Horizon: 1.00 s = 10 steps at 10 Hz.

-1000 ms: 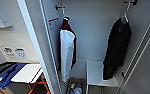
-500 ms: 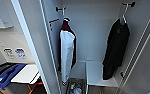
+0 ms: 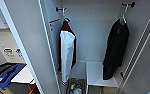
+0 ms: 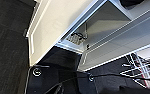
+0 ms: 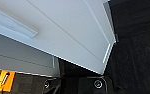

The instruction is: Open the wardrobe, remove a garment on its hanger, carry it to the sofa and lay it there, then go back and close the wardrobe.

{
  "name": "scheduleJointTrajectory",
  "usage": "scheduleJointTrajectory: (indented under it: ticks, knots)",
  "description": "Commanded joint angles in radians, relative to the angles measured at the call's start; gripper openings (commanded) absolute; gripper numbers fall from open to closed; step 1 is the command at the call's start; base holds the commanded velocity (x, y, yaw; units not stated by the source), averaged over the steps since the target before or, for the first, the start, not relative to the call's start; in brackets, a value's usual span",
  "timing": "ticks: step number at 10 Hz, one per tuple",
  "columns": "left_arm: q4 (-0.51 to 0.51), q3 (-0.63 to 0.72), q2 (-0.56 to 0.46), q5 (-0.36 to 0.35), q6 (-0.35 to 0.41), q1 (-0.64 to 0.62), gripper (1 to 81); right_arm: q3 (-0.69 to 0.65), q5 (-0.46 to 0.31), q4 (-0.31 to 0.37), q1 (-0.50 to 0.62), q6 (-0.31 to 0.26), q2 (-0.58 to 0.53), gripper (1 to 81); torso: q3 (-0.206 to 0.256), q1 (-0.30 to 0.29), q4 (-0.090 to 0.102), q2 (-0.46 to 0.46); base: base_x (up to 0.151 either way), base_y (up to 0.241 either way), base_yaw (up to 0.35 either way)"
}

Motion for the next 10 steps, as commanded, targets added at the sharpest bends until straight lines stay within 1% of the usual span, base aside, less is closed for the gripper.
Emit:
scheduleJointTrajectory:
  ticks: [1, 2, 3, 4, 6, 8, 10]
  knots:
    - [-0.11, -0.219, 0.168, 0.092, -0.011, 0.02, 81.1, -0.315, -0.111, 0.118, -0.081, 0.014, 0.229, 81.1, 0.0, 0.0, 0.0, 0.0, 0.0, 0.0, 0.0]
    - [-0.136, -0.311, 0.241, 0.121, -0.011, 0.019, 81.1, -0.399, -0.134, 0.117, -0.101, 0.014, 0.31, 81.1, 0.0, 0.0, 0.0, 0.0, 0.0, 0.0, 0.0]
    - [-0.151, -0.377, 0.294, 0.155, -0.013, 0.017, 81.1, -0.459, -0.149, 0.105, -0.115, 0.014, 0.378, 81.1, 0.0, 0.0, 0.0, 0.0, 0.0, 0.0, 0.0]
    - [-0.161, -0.441, 0.353, 0.19, -0.013, 0.014, 81.1, -0.517, -0.192, 0.099, -0.118, 0.011, 0.448, 81.1, 0.0, 0.0, 0.0, 0.0, 0.0, 0.0, 0.0]
    - [-0.164, -0.569, 0.471, 0.247, -0.013, 0.008, 81.1, -0.594, -0.256, 0.063, -0.122, 0.007, 0.548, 81.1, 0.0, -0.001, 0.0, -0.001, 0.0, 0.0, 0.0]
    - [-0.17, -0.711, 0.589, 0.307, -0.013, -0.001, 81.1, -0.691, -0.289, 0.056, -0.126, -0.002, 0.654, 81.1, 0.0, -0.001, 0.0, -0.001, 0.0, 0.0, 0.0]
    - [-0.167, -0.833, 0.695, 0.371, -0.011, -0.016, 81.1, -0.823, -0.339, 0.046, -0.116, -0.004, 0.772, 81.1, 0.0, -0.001, 0.0, -0.002, 0.0, 0.0, 0.0]
